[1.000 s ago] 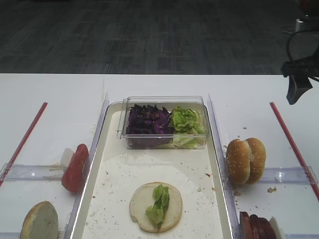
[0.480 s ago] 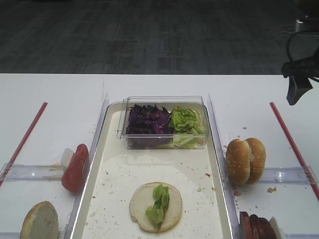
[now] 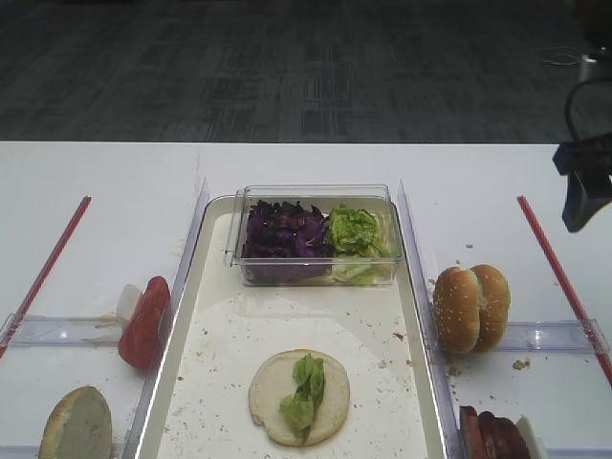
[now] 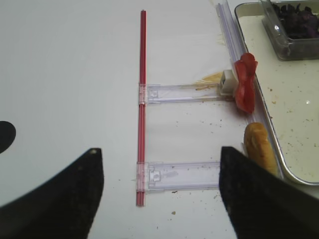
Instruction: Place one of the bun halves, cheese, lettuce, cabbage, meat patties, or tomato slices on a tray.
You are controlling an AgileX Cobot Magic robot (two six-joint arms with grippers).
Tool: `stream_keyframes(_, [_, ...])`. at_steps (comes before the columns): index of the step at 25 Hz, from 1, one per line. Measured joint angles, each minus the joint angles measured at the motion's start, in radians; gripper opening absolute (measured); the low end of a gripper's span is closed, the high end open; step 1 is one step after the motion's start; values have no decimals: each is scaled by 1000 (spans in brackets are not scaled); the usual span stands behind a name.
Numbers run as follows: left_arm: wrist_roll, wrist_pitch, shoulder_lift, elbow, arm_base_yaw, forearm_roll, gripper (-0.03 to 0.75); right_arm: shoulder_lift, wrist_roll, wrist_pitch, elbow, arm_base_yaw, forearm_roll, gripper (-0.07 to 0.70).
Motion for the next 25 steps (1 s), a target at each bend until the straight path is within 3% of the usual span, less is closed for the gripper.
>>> stream_keyframes(6, [0, 0, 0, 0, 0, 0, 488, -271, -12, -37, 323, 0, 3, 613])
stream_keyframes(10, [0, 0, 0, 0, 0, 0, 488, -491, -12, -26, 487, 0, 3, 613])
stream_keyframes(17, [0, 0, 0, 0, 0, 0, 488, -850, 10, 62, 609, 0, -43, 613])
stream_keyframes(25, [0, 0, 0, 0, 0, 0, 488, -1205, 34, 66, 660, 0, -84, 613])
